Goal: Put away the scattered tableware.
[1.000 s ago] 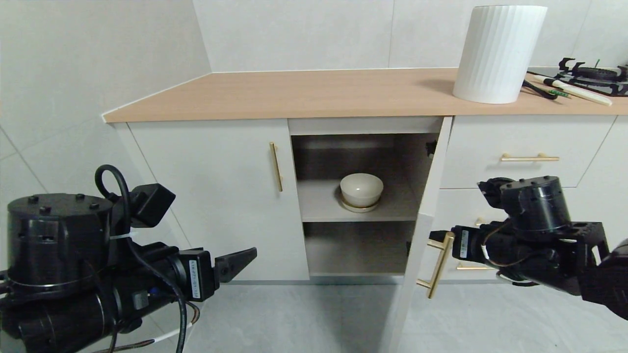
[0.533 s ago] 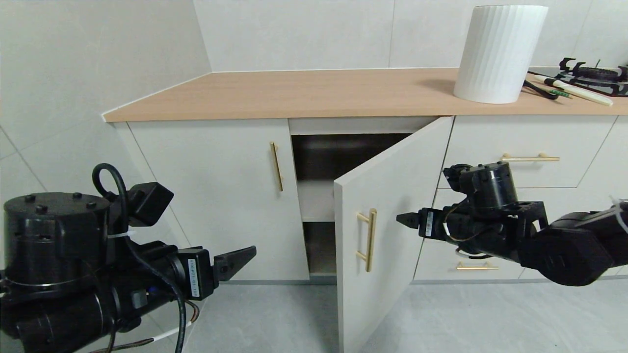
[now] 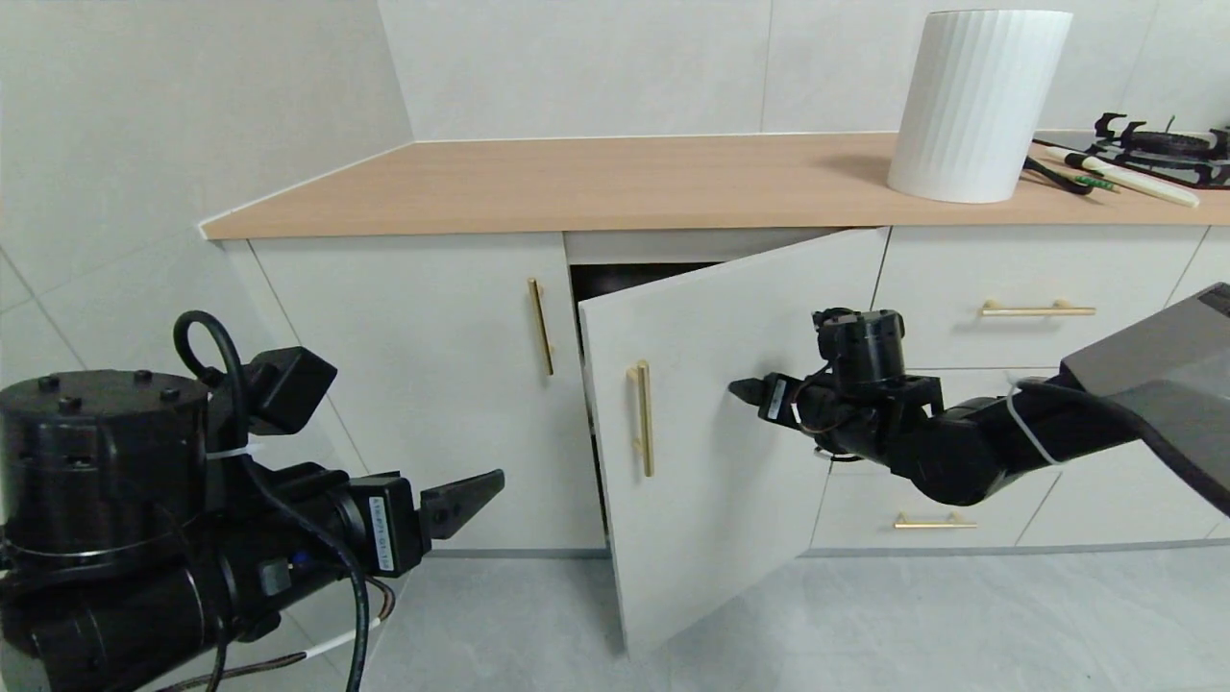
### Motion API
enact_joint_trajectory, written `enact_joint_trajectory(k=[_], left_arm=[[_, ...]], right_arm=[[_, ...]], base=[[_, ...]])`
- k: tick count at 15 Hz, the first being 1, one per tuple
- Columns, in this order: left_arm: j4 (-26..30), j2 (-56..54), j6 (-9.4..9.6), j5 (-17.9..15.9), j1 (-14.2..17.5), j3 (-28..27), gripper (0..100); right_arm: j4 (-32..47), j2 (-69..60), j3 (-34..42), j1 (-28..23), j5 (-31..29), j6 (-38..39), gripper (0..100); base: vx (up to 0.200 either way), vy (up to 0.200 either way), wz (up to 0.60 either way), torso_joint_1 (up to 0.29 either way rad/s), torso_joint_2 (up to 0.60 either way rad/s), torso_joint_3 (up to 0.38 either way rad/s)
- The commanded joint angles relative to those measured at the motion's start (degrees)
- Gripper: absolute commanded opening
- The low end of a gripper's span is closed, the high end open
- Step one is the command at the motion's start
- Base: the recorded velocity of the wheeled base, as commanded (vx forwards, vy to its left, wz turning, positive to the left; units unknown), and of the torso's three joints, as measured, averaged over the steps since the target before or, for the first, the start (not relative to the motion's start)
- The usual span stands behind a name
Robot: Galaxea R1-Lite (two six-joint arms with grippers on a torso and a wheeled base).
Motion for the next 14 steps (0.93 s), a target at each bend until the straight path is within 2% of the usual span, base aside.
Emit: enact_joint_trajectory(k=[1, 6, 12, 14], left_arm=[[-0.1, 0.5, 0.01, 0.0, 0.0, 0.2, 100], [-0.1, 0.5, 0.10, 0.0, 0.0, 0.5, 100], [0.2, 0.7, 0.18, 0.1, 0.0, 0.4, 100], [0.5, 0.8, 0.53, 0.1, 0.0, 0.5, 100]], right_arm=[[-0.6, 4.9, -4.6, -1.1, -0.5, 2.3, 100], [-0.3, 9.0, -12.5, -3.5, -1.2, 8.8, 100], [-0.5, 10.1, -13.5, -4.0, -1.9, 9.0, 100], [-0.5, 10.3, -14.3, -4.0, -2.1, 9.2, 100]], base=[[0.000, 0.000, 0.00, 0.000, 0.00, 0.000], [0.000, 0.000, 0.00, 0.000, 0.00, 0.000], [0.000, 0.000, 0.00, 0.000, 0.00, 0.000], [0.200, 0.000, 0.00, 0.000, 0.00, 0.007]])
